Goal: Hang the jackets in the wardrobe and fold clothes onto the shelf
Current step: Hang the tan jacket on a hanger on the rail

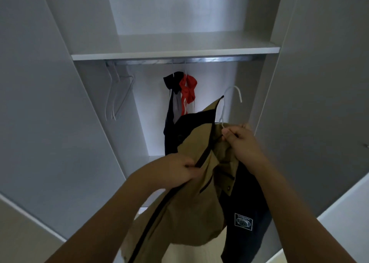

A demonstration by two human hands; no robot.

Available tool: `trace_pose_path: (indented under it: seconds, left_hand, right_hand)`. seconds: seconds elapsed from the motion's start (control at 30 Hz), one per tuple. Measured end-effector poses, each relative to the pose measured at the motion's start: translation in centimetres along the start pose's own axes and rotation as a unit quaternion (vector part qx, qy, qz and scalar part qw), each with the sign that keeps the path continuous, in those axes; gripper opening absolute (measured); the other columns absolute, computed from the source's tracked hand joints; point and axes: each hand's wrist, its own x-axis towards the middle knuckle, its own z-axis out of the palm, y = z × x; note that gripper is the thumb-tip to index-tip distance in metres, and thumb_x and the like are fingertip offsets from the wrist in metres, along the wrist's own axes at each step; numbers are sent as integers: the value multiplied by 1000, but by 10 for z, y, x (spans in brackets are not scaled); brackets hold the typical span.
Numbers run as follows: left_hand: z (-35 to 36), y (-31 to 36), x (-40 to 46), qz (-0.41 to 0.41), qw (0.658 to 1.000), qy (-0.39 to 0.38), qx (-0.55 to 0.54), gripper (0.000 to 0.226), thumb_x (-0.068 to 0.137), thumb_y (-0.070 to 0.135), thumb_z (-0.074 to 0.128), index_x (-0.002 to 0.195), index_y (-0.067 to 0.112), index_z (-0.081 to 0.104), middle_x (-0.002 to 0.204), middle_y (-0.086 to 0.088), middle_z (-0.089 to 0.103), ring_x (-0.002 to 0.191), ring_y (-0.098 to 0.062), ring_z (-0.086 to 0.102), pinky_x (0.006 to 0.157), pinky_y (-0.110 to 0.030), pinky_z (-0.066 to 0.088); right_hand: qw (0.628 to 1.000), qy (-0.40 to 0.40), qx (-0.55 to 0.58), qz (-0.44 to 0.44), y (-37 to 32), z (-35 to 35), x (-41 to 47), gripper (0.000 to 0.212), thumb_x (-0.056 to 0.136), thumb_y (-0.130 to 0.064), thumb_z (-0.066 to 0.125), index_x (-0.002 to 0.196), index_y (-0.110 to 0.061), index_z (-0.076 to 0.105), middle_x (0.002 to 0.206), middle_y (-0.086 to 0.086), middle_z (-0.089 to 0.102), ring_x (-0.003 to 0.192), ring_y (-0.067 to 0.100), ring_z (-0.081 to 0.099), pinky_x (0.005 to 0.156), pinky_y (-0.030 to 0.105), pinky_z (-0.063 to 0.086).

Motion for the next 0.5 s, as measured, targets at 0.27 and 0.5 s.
trace_pose_path:
  seconds: [0.27, 0.5]
  left_hand:
    - [25, -3, 27, 61, 993, 95, -34, 31, 101, 34, 45, 79, 20, 61, 74, 3, 58, 67, -4, 55, 59, -17, 39]
    - [3, -22, -12, 131, 987, 61, 66, 29, 102, 31, 47, 75, 31, 58, 66, 12, 51, 63, -1, 53, 62, -10, 36]
  right_hand:
    - [998, 8, -42, -39, -2, 2, 3, 25, 97, -19, 57, 74, -10, 65, 100, 3, 34, 84, -2, 39, 66, -6, 29]
    - [990, -3, -113, -81, 10, -7, 18, 32, 93, -25, 62, 62, -33, 63, 96, -17, 26, 87, -29, 29, 71, -7, 28]
